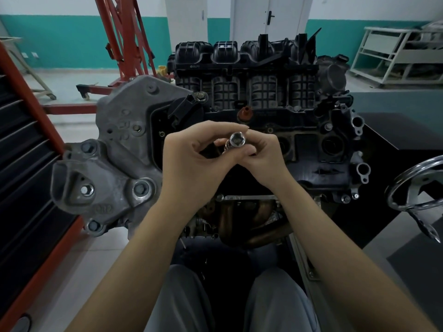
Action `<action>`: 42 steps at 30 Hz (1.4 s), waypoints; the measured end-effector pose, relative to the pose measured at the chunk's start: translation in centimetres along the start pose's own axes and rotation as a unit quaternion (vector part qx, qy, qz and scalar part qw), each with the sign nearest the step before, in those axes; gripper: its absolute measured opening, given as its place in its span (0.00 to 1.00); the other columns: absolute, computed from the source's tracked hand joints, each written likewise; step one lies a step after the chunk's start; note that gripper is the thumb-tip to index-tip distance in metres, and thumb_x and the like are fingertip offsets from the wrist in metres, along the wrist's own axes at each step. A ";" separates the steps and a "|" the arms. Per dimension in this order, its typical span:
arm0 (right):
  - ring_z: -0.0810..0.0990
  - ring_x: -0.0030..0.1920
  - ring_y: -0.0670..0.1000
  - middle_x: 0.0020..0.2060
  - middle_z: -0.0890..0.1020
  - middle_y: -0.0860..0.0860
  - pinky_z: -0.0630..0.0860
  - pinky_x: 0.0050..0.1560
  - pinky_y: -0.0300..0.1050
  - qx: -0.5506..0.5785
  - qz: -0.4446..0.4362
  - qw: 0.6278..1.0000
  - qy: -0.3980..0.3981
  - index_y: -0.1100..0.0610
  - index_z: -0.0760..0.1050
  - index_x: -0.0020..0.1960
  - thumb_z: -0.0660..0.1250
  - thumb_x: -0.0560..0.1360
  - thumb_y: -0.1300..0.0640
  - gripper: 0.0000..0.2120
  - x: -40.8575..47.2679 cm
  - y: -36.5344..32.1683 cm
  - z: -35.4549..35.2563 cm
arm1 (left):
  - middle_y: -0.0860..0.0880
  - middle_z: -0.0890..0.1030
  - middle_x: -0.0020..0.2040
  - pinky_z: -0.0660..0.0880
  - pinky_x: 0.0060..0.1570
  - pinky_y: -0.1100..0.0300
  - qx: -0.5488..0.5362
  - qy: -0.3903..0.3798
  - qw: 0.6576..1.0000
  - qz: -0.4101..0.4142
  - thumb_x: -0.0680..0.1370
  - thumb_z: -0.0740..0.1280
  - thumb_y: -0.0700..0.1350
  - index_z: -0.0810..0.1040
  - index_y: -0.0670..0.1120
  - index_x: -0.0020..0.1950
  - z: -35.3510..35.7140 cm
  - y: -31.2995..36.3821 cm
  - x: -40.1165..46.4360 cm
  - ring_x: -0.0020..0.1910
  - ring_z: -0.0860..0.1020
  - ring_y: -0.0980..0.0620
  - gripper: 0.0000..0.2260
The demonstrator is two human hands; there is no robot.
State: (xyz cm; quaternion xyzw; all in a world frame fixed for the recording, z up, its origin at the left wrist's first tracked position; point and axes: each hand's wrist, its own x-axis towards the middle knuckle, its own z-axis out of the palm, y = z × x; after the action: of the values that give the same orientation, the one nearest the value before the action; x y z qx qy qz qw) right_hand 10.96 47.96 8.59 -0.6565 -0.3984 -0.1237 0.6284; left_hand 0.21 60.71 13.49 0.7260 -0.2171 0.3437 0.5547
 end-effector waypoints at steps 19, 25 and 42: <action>0.83 0.45 0.45 0.41 0.84 0.43 0.78 0.49 0.42 0.001 0.008 1.000 0.016 0.52 0.82 0.45 0.73 0.67 0.63 0.10 -0.1 -0.3 0.4 | 0.45 0.84 0.49 0.79 0.55 0.53 -0.007 -0.050 0.999 -0.013 0.69 0.75 0.34 0.80 0.41 0.55 -0.1 -0.1 0.0 0.52 0.83 0.50 0.15; 0.81 0.45 0.39 0.41 0.83 0.37 0.75 0.48 0.34 -0.001 -0.007 1.000 -0.012 0.52 0.76 0.54 0.70 0.71 0.67 0.15 0.0 -0.1 0.1 | 0.47 0.84 0.48 0.79 0.54 0.54 -0.025 -0.015 0.999 -0.013 0.70 0.74 0.33 0.80 0.44 0.55 -0.1 -0.3 -0.1 0.50 0.83 0.51 0.15; 0.83 0.43 0.42 0.38 0.84 0.40 0.78 0.46 0.38 0.017 0.011 1.000 0.022 0.55 0.82 0.45 0.73 0.67 0.62 0.08 0.0 -0.2 0.3 | 0.43 0.83 0.49 0.78 0.56 0.52 -0.042 -0.040 0.998 -0.017 0.70 0.74 0.31 0.78 0.40 0.58 0.3 -0.2 -0.1 0.52 0.83 0.48 0.18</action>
State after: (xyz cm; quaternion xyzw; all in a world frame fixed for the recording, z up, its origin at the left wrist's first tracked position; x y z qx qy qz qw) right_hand 10.66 48.22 8.68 -0.6473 -0.3788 -0.1246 0.6496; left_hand 0.40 60.43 13.27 0.7189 -0.2407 0.2955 0.5814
